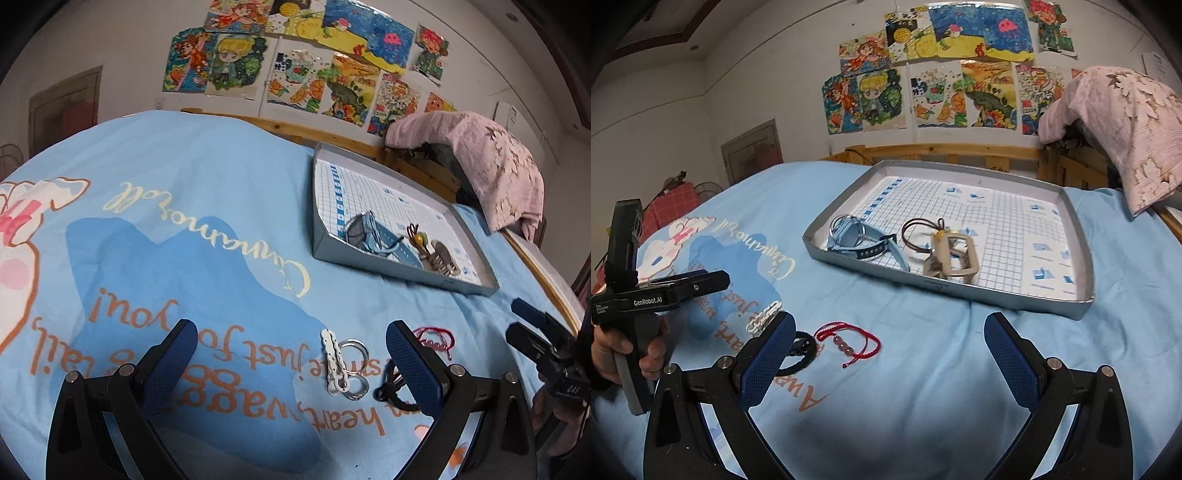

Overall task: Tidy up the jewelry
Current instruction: 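Move both tools back toward the remaining jewelry on the bed cover, then grasp the red bead bracelet with the right tool while the left tool grasps the white chain keyring, then lift and carry the bracelet with the right tool while the left tool carries the keyring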

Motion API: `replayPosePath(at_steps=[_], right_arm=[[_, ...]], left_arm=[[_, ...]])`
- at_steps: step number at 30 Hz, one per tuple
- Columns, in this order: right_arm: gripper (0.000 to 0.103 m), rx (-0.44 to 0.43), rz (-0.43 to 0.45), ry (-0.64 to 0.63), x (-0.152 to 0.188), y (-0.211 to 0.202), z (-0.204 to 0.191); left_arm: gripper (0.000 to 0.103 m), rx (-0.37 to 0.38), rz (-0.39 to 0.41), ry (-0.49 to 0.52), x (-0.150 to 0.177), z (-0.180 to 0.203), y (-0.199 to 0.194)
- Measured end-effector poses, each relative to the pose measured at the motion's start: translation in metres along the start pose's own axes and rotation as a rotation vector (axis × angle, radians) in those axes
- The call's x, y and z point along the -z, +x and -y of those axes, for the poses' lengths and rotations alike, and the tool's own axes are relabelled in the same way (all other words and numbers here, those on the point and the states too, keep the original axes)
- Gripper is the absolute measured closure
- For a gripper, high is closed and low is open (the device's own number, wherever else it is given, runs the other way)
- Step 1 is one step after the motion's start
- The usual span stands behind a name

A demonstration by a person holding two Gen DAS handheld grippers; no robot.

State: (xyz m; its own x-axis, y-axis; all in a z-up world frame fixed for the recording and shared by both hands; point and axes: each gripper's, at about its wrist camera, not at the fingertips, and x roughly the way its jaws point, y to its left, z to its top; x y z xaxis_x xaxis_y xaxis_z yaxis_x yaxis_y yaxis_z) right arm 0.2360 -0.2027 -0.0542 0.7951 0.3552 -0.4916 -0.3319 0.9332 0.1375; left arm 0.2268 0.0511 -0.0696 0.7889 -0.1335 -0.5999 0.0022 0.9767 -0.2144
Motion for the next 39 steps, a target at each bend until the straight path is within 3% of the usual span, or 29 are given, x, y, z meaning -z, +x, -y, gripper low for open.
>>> replayPosePath(at_steps=[3, 5, 12, 16, 21, 28, 30, 32, 39], right_arm=[[0.011, -0.018, -0.03, -0.008, 0.001, 0.011, -0.001], [0.022, -0.024, -0.048, -0.011, 0.001, 0.018, -0.002], [0.04, -0.049, -0.108, -0.022, 0.002, 0.04, -0.004], [0.049, -0.066, -0.141, -0.019, 0.006, 0.049, -0.004], [0.06, -0.084, -0.163, -0.018, 0.011, 0.057, -0.005], [0.062, -0.099, -0.191, -0.036, 0.013, 0.067, -0.01], [0.063, -0.104, -0.207, -0.042, 0.013, 0.071, -0.011], [0.07, -0.111, -0.223, -0.044, 0.015, 0.075, -0.012], [0.098, -0.11, -0.247, -0.045, 0.018, 0.079, -0.014]], left_arm=[[0.003, 0.009, 0.001, 0.033, 0.003, 0.005, 0.002], [0.006, 0.021, -0.006, 0.049, 0.004, 0.008, 0.004], [0.039, 0.092, -0.062, 0.106, 0.01, 0.02, 0.015], [0.05, 0.125, -0.095, 0.125, 0.013, 0.024, 0.022], [0.064, 0.116, -0.168, 0.13, 0.015, 0.027, 0.037], [0.074, 0.108, -0.205, 0.123, 0.017, 0.025, 0.042], [0.084, 0.102, -0.221, 0.125, 0.019, 0.026, 0.044], [0.088, 0.105, -0.237, 0.13, 0.02, 0.026, 0.044], [0.089, 0.139, -0.214, 0.103, 0.02, 0.022, 0.036]])
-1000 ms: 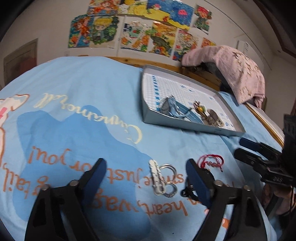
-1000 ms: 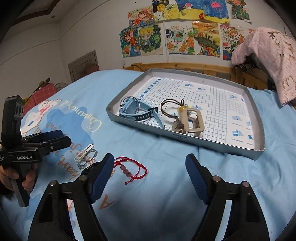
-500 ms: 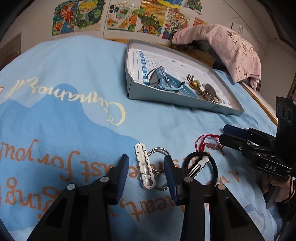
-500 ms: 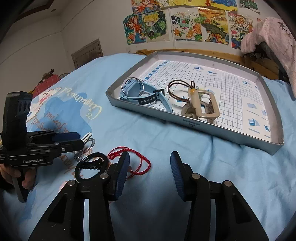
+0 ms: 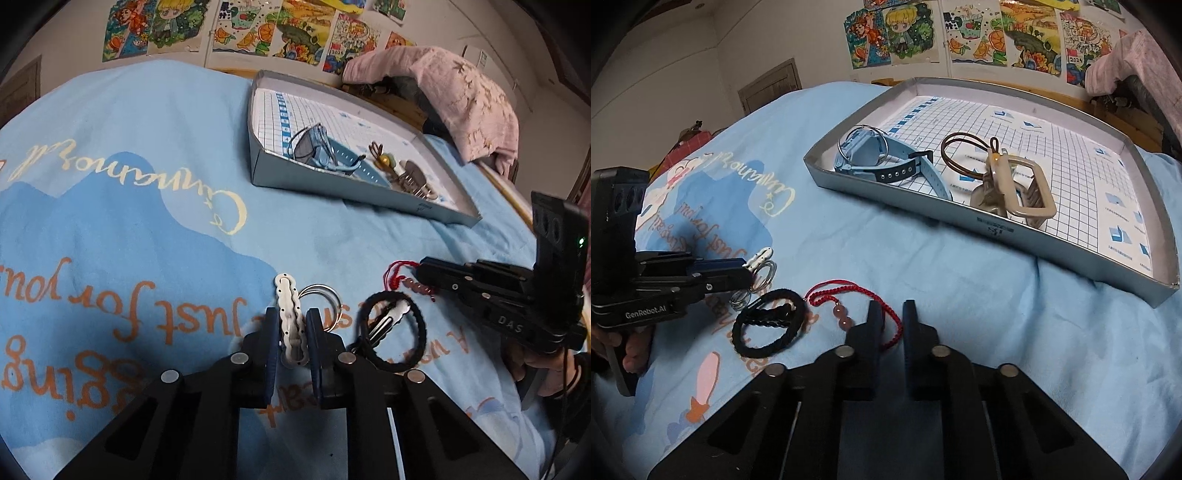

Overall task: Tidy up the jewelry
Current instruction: 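Lift and carry the bracelet with the right tool while the left tool carries the keyring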

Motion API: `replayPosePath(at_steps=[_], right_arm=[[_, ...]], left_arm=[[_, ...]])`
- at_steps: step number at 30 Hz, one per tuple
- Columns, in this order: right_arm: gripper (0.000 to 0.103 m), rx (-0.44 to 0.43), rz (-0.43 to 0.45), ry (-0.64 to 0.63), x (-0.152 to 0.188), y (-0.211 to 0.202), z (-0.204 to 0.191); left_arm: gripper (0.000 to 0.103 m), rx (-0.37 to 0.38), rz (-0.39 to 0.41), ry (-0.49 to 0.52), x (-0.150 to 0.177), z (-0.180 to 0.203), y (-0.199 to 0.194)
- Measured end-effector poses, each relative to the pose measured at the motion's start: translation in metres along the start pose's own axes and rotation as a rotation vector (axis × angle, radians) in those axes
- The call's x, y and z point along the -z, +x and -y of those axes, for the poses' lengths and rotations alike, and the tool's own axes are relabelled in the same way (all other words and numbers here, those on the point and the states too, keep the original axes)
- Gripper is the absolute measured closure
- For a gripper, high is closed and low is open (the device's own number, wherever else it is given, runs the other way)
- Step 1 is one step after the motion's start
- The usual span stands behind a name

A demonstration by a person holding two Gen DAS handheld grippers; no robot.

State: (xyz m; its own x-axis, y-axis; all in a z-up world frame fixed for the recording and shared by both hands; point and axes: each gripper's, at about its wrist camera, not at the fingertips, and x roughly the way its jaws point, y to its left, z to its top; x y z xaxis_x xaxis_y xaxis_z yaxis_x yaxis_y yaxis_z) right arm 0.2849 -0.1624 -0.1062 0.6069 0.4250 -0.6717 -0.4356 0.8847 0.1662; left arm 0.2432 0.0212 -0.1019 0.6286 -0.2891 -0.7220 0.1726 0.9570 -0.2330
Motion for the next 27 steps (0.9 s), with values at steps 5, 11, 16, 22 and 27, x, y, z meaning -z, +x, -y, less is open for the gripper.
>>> replayPosePath(at_steps=[5, 11, 16, 22, 27], right_arm=[[0.101, 0.012, 0.044, -0.006, -0.001, -0.011, -0.001], [0.101, 0.037, 0.119, 0.001, -0.007, -0.03, 0.003], [0.101, 0.059, 0.177, -0.002, -0.02, -0.044, 0.008], [0.101, 0.084, 0.259, 0.036, -0.05, -0.048, 0.014], [0.101, 0.114, 0.314, 0.093, -0.079, -0.03, 0.022]], left_arm=[[0.089, 0.053, 0.058, -0.038, 0.0, -0.007, -0.015], [0.089, 0.065, 0.1, -0.04, -0.008, -0.004, -0.024], [0.089, 0.077, 0.145, -0.025, -0.028, 0.006, -0.025], [0.089, 0.074, 0.246, -0.011, -0.07, 0.017, -0.021], [0.089, 0.036, 0.306, -0.002, -0.1, 0.022, -0.004]])
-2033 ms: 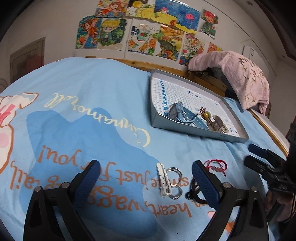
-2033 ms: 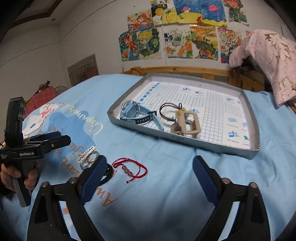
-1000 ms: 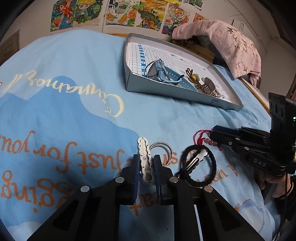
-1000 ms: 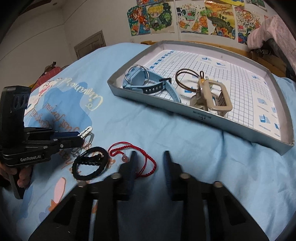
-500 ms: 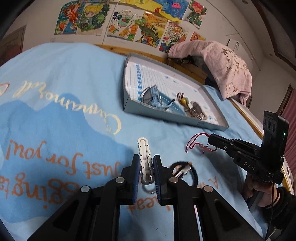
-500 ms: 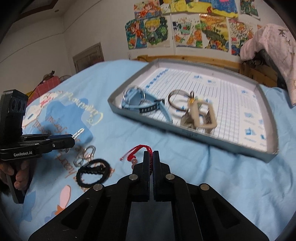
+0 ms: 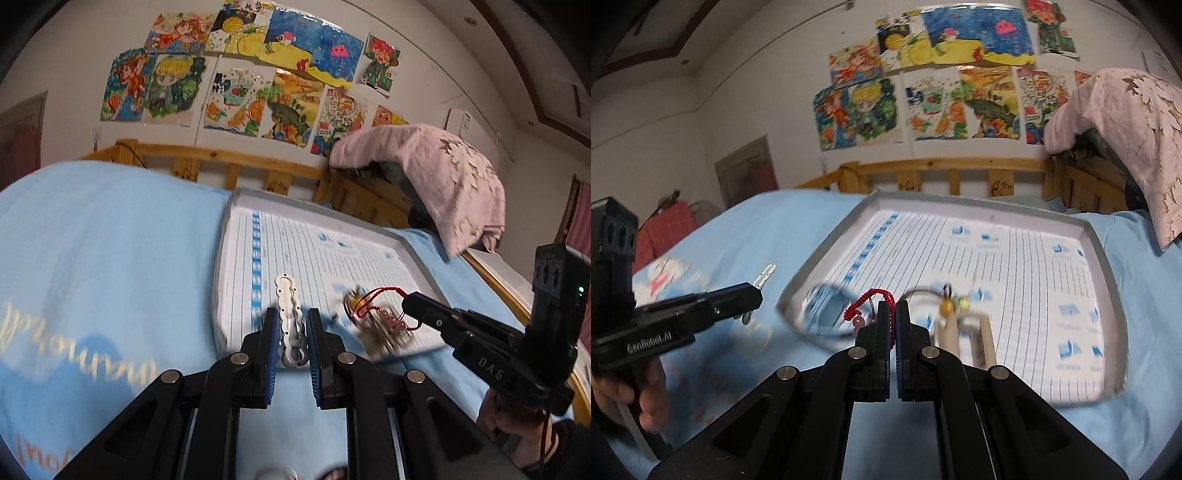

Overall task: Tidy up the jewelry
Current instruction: 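Lift and carry the bracelet with the right tool while the left tool carries the keyring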

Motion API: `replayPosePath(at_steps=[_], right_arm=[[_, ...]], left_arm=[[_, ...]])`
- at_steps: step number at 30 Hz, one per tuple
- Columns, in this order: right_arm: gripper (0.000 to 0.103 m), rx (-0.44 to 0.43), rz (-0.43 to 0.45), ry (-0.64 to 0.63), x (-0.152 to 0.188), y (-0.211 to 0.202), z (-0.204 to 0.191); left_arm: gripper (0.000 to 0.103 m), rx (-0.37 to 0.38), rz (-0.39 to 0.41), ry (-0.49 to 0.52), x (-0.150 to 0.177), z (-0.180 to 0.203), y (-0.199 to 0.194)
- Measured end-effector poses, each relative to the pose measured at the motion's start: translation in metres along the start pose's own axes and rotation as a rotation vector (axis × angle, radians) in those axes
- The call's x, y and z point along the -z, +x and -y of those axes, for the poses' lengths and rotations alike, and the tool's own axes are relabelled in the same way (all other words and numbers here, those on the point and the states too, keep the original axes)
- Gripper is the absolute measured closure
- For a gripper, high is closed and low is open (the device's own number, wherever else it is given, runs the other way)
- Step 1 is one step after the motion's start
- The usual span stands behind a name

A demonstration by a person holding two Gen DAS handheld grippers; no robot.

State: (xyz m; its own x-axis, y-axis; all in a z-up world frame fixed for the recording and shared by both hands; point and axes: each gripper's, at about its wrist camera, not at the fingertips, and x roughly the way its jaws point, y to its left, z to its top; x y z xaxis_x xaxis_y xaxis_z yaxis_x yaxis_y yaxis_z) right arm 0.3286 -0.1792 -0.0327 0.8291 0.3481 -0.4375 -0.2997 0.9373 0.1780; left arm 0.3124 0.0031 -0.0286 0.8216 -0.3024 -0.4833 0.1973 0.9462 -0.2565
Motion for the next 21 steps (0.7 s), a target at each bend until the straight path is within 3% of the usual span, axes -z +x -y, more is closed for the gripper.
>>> replayPosePath(at_steps=[8, 19, 21], right_arm=[[0.101, 0.058, -0.028, 0.018, 0.003, 0.047, 0.002], [0.1, 0.06, -0.045, 0.011, 0.011, 0.056, 0.0], [0.099, 0.069, -0.048, 0.005, 0.01, 0.055, 0.0]], left_arm=[[0.089, -0.021, -0.042, -0.027, -0.003, -0.015, 0.038], [0.089, -0.095, -0.095, -0.023, 0.006, -0.021, 0.054], [0.079, -0.105, -0.093, -0.022, 0.006, -0.02, 0.052]])
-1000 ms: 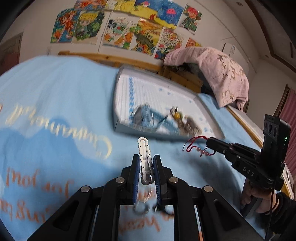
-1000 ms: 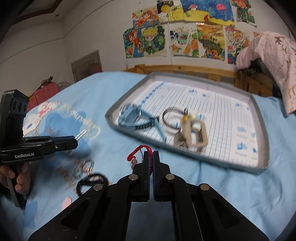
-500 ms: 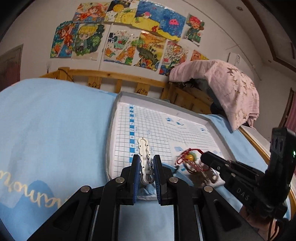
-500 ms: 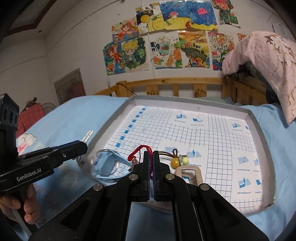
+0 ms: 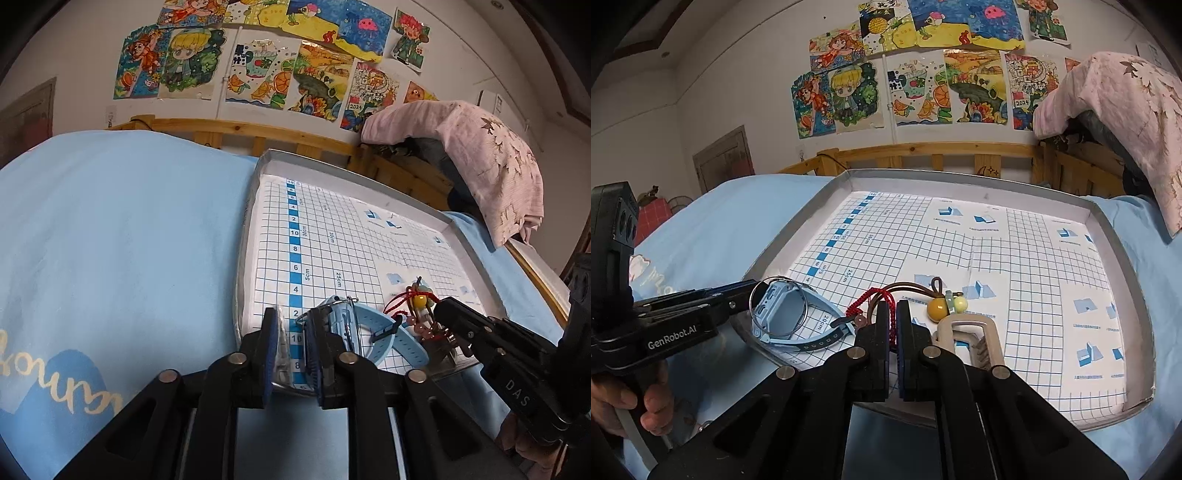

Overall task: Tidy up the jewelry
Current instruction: 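Lift and carry the bracelet with the right tool while the left tool carries the keyring, then open the right tool over the tray while the left tool releases the keyring, then move both tools back toward the black hair tie and silver rings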

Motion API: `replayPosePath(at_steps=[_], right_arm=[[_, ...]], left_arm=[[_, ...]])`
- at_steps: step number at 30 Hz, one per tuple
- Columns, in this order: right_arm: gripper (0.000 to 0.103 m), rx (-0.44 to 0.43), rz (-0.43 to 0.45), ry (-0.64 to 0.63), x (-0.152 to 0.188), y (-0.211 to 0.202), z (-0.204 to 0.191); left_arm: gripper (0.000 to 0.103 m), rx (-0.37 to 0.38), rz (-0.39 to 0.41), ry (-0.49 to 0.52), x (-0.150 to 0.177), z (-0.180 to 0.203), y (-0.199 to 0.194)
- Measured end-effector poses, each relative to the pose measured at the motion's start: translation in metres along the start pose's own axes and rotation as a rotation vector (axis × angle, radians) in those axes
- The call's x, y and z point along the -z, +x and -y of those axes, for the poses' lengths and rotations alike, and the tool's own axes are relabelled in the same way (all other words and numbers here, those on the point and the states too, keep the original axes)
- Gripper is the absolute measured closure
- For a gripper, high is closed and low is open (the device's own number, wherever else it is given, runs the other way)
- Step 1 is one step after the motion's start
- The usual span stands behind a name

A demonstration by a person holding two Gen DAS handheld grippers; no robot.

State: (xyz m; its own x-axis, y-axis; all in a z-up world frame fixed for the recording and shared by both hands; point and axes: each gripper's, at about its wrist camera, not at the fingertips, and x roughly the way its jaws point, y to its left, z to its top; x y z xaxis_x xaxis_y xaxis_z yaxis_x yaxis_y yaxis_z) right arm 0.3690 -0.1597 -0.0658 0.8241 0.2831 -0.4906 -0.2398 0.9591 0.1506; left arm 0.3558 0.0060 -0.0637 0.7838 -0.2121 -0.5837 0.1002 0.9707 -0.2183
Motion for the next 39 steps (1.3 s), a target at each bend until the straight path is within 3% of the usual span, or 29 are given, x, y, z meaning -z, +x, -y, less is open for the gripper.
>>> replayPosePath(at_steps=[4, 6, 10, 12, 14, 17, 18, 26, 30, 31, 39], right_arm=[[0.099, 0.011, 0.002, -0.003, 0.0, -0.005, 0.0], [0.099, 0.014, 0.005, 0.003, 0.0, -0.011, 0.001], [0.096, 0.024, 0.01, -0.004, 0.0, -0.021, 0.003], [0.086, 0.031, 0.023, -0.005, -0.001, -0.029, 0.004], [0.061, 0.032, 0.049, 0.005, -0.002, -0.04, 0.006], [0.058, 0.025, 0.1, 0.018, -0.002, -0.062, 0.007], [0.058, 0.02, 0.124, 0.015, -0.001, -0.071, 0.007], [0.012, -0.006, 0.307, -0.003, 0.004, -0.15, -0.003], [0.007, -0.004, 0.35, -0.028, 0.008, -0.183, -0.011], [0.002, -0.003, 0.355, -0.034, 0.01, -0.19, -0.014], [0.001, 0.0, 0.391, -0.05, 0.02, -0.24, -0.041]], left_arm=[[0.061, 0.009, 0.039, -0.011, 0.0, 0.0, -0.012], [0.033, 0.013, 0.06, -0.02, -0.001, 0.001, -0.019], [0.029, 0.007, 0.113, -0.037, 0.0, 0.002, -0.036], [0.026, -0.002, 0.125, -0.036, -0.001, 0.003, -0.043], [0.019, -0.014, 0.145, -0.034, -0.001, 0.004, -0.053], [0.006, -0.032, 0.194, -0.044, 0.002, 0.005, -0.071], [0.004, -0.035, 0.216, -0.048, 0.003, 0.005, -0.08], [0.0, -0.08, 0.343, -0.033, 0.014, 0.013, -0.142], [0.0, -0.095, 0.398, -0.006, 0.02, 0.019, -0.173], [0.0, -0.094, 0.408, -0.003, 0.022, 0.02, -0.183], [0.0, -0.088, 0.44, 0.007, 0.046, 0.025, -0.235]])
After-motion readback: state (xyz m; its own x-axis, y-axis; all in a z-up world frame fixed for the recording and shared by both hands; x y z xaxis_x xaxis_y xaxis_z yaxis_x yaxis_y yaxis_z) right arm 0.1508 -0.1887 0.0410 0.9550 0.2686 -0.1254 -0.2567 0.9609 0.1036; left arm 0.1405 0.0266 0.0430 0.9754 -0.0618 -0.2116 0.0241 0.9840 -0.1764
